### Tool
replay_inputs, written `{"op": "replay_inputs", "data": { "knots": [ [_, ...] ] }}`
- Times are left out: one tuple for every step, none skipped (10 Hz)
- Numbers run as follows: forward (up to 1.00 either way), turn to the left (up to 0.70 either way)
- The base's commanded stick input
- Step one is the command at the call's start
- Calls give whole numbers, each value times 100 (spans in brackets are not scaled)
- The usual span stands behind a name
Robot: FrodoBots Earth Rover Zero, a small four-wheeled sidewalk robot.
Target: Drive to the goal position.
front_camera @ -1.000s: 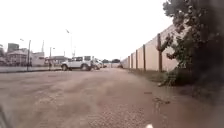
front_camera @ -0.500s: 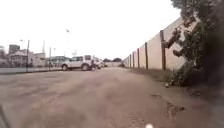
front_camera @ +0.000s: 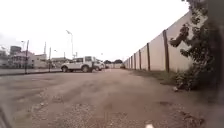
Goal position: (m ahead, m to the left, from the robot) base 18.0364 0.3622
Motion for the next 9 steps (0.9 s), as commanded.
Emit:
{"op": "replay_inputs", "data": {
  "knots": [
    [70, 0],
    [70, 0],
    [70, 0],
    [70, 0],
    [70, 0],
    [70, 0],
    [70, 0],
    [70, 0],
    [70, 0]
  ]
}}
